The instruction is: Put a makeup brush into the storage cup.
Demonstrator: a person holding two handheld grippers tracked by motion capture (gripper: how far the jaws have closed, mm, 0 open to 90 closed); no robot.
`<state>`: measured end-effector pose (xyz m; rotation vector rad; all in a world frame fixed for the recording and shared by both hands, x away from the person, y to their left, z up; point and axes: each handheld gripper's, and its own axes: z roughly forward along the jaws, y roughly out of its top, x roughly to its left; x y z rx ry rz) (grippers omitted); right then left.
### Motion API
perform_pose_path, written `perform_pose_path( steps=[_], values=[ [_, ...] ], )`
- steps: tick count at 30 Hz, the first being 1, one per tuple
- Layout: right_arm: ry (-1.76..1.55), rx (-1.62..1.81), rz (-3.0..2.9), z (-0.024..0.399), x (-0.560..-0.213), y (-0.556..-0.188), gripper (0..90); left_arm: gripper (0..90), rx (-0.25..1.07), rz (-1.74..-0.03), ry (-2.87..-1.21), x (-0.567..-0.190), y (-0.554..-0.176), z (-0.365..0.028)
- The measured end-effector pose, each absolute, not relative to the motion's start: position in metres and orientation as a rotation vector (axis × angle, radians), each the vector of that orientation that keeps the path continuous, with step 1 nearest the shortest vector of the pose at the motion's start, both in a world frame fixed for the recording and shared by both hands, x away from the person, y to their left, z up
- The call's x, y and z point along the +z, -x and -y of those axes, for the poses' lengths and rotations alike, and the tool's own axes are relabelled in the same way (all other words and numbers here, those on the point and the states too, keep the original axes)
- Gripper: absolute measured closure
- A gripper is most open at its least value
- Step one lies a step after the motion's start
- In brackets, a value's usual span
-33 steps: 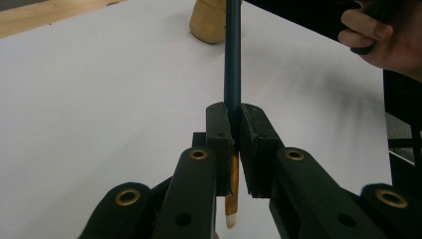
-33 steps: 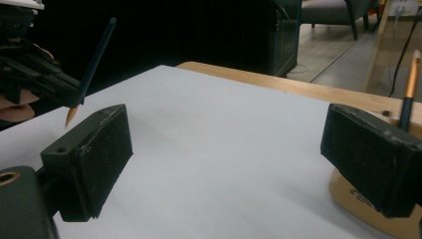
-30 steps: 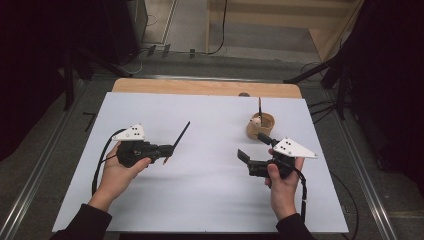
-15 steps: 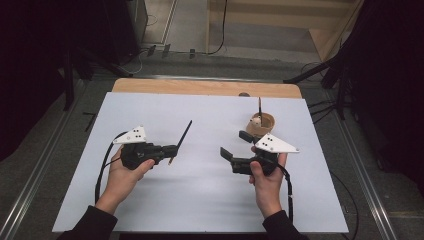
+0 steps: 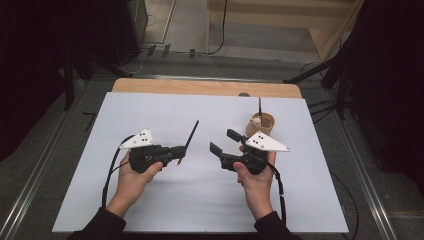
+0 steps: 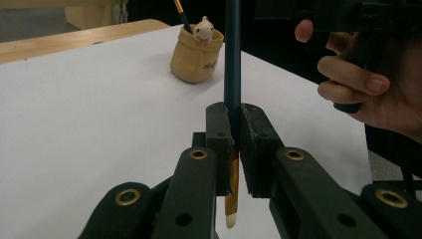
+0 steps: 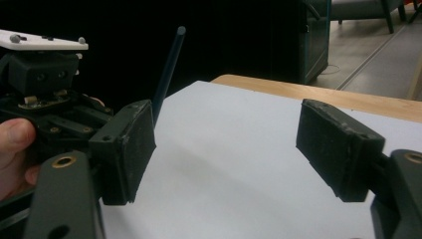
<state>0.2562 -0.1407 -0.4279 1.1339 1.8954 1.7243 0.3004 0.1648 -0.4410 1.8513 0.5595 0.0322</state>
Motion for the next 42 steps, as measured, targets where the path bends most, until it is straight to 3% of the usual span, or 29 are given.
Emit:
perform_pose_path(
  steps=[9,17,35,42],
  values=[
    [-1.161,1.763,-1.884,0.12,-0.425,-0.254,39.7,84.3,0.031,-0.556,-1.821,-0.444,-0.296,-0.159],
    [-1.181,1.824,-1.901,0.109,-0.425,-0.252,59.3,84.3,0.034,-0.547,-1.811,-0.446,-0.293,-0.155],
    [-1.27,1.884,-1.906,0.093,-0.433,-0.253,74.9,84.3,0.039,-0.522,-1.781,-0.447,-0.288,-0.151],
    [-1.279,1.941,-1.912,0.094,-0.435,-0.255,85.3,84.3,0.034,-0.511,-1.778,-0.448,-0.287,-0.15]
  ],
)
